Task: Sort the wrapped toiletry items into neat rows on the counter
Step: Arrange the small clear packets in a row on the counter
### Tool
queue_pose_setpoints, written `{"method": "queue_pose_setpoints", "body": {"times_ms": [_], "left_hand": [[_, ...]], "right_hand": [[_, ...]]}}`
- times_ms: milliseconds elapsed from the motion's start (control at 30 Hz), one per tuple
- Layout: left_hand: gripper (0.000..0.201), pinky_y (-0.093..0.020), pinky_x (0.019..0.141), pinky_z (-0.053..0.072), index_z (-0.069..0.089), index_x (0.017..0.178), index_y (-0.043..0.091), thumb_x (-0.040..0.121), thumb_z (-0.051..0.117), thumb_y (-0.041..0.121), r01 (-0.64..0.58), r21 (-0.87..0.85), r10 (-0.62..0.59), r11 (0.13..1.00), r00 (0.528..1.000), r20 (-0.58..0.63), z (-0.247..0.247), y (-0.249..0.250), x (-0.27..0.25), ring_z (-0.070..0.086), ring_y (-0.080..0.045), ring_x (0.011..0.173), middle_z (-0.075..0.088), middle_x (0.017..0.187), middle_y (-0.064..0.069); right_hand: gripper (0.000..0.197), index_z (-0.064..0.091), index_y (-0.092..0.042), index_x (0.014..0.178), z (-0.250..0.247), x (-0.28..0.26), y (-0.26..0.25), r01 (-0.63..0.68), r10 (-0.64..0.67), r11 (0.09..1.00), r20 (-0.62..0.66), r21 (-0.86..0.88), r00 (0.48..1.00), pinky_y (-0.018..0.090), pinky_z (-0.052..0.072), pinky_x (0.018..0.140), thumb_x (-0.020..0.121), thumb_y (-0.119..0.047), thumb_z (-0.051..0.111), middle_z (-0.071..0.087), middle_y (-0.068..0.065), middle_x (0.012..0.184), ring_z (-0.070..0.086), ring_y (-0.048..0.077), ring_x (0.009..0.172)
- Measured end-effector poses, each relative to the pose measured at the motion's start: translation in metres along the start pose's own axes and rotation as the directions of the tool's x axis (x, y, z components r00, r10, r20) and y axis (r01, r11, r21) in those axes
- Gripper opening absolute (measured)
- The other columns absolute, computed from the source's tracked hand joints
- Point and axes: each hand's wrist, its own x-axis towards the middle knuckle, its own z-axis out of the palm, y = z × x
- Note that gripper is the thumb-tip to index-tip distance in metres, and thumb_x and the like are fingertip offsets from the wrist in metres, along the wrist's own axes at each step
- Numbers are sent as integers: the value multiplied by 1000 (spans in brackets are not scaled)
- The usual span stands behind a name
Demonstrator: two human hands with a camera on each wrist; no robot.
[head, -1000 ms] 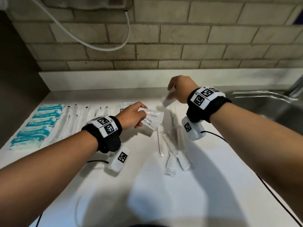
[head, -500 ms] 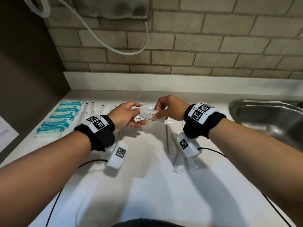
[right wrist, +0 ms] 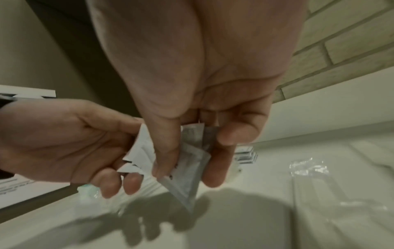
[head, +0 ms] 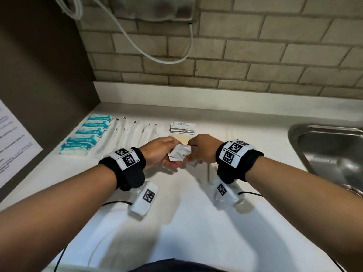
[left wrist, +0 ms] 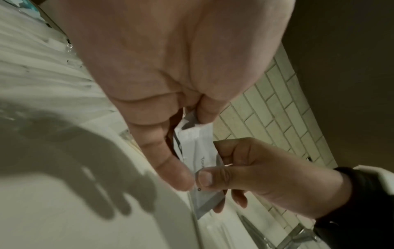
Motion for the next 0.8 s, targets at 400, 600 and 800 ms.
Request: {"method": "queue_pose_setpoints", "body": {"times_ms": [400, 600, 800], "left_hand": [[21, -29, 68, 42, 54, 72, 23, 93, 53, 24, -67, 955, 136, 288, 990, 28, 1, -10, -1, 59, -25, 81, 53, 71, 3], [20, -33, 82, 48, 66, 106, 12, 92, 52, 15, -89, 950, 113, 301, 992, 57, 10, -16, 3, 60, -25, 92, 60, 101, -6], [22, -37, 91, 46, 52, 115, 5, 98, 44, 17, -89, 972, 106, 216, 992, 67, 14, -23, 10, 56, -30, 98, 44, 118, -13]], "right_hand": [[32, 47, -15, 120, 53, -9, -12, 64, -99, 893, -54, -446, 994, 34, 39, 70, 97, -36, 42, 57, 5, 111, 64, 30, 98], [29, 43, -4, 123, 66, -13, -13, 4, -16, 962, -39, -274, 999, 37, 38, 69, 97, -18, 43, 43, 12, 123, 63, 37, 97], [35, 44, -3, 129, 58, -7, -10, -39, 48, 979, 39, -202, 998, 39, 43, 78, 98, -19, 45, 38, 16, 127, 62, 39, 101]]}}
